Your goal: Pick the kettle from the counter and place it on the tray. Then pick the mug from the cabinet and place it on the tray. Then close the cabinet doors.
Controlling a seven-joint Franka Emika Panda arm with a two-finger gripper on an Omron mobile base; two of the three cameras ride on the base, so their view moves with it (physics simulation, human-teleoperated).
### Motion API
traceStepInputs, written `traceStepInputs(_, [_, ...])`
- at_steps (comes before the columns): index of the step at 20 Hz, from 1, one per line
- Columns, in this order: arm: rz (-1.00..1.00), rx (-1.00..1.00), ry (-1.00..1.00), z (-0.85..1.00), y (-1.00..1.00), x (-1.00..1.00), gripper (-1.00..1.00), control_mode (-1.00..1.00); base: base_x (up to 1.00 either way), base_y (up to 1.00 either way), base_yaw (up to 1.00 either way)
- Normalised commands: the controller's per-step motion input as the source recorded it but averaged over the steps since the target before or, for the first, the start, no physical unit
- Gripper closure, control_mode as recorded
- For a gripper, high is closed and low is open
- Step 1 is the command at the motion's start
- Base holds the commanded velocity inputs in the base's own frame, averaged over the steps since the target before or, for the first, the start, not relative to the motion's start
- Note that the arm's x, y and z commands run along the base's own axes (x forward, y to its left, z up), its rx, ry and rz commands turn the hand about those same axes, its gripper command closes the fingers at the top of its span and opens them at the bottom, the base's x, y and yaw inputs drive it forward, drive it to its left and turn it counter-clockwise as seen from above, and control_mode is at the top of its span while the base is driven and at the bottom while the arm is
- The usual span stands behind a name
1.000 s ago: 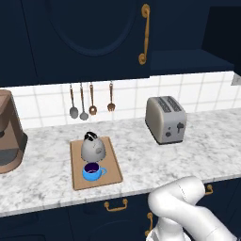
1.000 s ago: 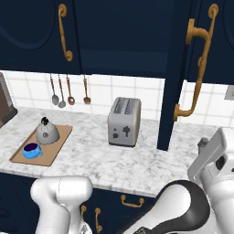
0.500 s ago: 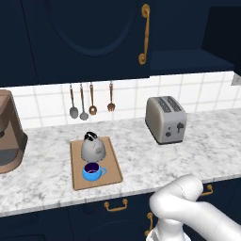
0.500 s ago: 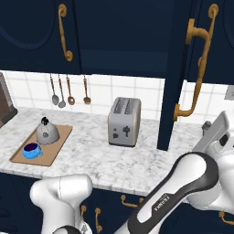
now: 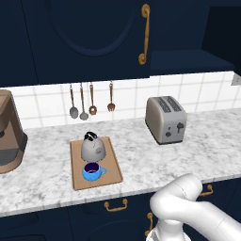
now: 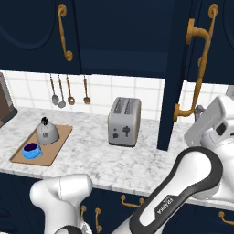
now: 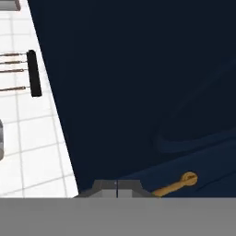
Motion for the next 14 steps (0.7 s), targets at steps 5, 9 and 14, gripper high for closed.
traceStepInputs(5, [0.10, -0.05, -0.24, 0.30, 1.00, -0.24, 1.00, -1.00, 0.00, 0.00, 0.00])
traceStepInputs(9, [0.09, -0.09, -0.28, 0.23, 1.00, -0.23, 1.00, -1.00, 0.00, 0.00, 0.00])
traceStepInputs(14, [0.04, -0.07, -0.15, 0.27, 0.96, -0.07, 1.00, -1.00, 0.00, 0.00, 0.00])
